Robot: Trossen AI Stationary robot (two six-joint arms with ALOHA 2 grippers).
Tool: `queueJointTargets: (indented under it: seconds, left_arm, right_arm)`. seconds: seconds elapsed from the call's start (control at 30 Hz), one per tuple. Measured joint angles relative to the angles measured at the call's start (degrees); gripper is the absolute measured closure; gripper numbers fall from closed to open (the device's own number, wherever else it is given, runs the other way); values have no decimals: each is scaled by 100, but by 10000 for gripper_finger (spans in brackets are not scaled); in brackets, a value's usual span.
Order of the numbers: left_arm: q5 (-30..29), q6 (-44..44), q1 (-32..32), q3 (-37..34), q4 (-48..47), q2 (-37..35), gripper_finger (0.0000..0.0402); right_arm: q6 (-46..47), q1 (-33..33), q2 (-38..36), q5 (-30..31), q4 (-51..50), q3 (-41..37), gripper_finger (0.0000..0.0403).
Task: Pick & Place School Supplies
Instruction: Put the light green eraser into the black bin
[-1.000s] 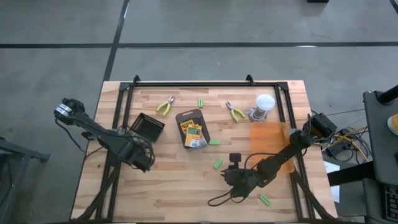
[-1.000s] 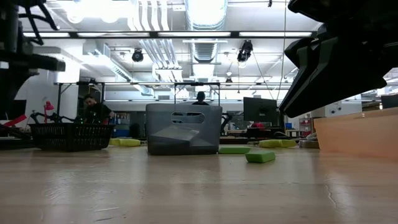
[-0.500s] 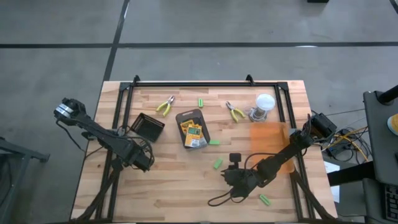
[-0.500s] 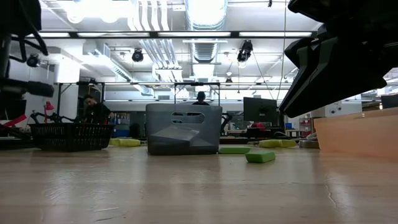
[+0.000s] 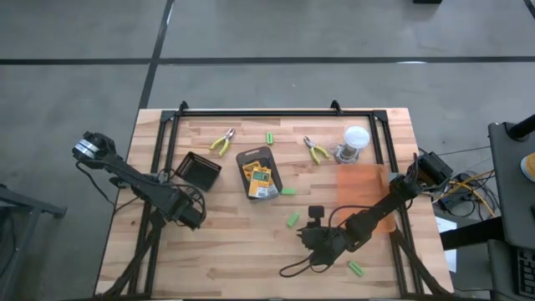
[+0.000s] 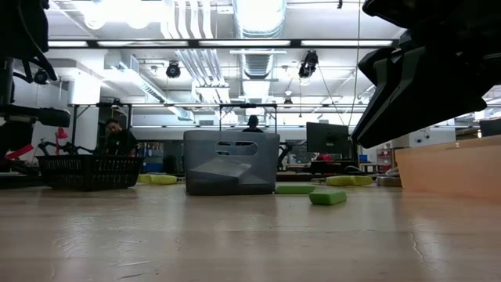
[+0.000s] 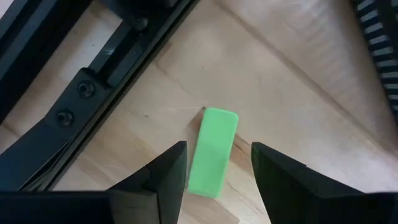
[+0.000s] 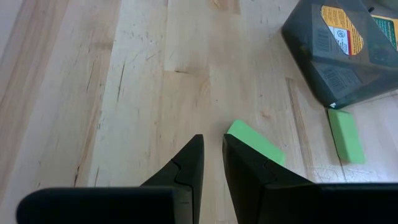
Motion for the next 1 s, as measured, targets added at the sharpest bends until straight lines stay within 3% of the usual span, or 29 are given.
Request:
queueJointTargets:
  seconds: [1.0]
  left_arm:
    - [-160,460,-1,19,414,1135,219]
  right_arm:
    - [0,-1,0,0,0,0,346]
